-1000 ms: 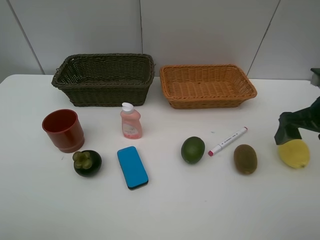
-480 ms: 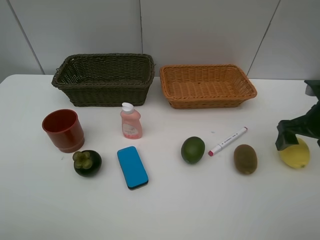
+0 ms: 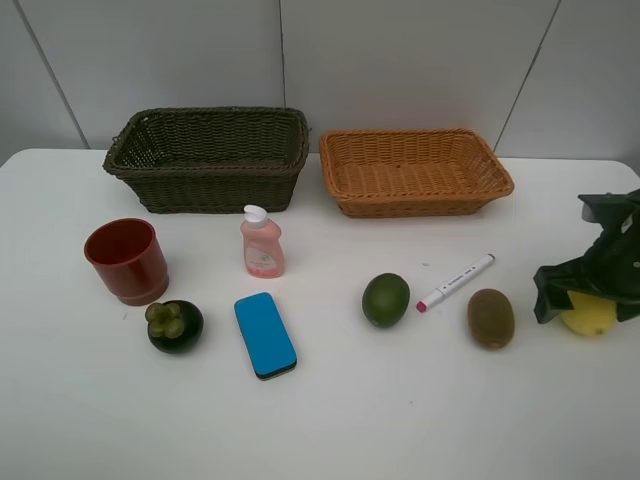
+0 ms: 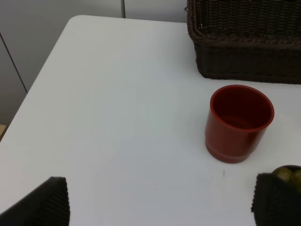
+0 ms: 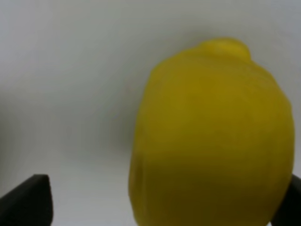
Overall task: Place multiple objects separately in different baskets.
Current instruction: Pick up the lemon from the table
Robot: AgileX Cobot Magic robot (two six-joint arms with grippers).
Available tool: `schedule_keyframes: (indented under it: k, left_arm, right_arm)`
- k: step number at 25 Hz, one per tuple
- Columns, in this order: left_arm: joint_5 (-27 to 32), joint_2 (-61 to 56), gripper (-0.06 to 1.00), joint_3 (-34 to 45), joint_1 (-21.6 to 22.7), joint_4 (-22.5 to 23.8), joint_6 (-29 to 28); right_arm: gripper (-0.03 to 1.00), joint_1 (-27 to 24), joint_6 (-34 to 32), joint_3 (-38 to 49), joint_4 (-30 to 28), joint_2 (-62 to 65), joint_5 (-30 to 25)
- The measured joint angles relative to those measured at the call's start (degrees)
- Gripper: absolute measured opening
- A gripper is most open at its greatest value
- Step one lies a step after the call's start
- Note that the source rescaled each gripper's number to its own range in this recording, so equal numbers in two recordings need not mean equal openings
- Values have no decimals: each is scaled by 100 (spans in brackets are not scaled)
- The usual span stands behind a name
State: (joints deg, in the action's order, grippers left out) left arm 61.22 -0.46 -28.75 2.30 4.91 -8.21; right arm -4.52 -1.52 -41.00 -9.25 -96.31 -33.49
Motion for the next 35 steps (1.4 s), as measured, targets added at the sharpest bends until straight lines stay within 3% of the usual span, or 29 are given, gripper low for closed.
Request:
schedule_keyframes:
  k: [35]
  left_arm:
    - [0,0,100,0,0,0,0]
  right_arm:
    - [96,-331,23,0,-184,-96,507]
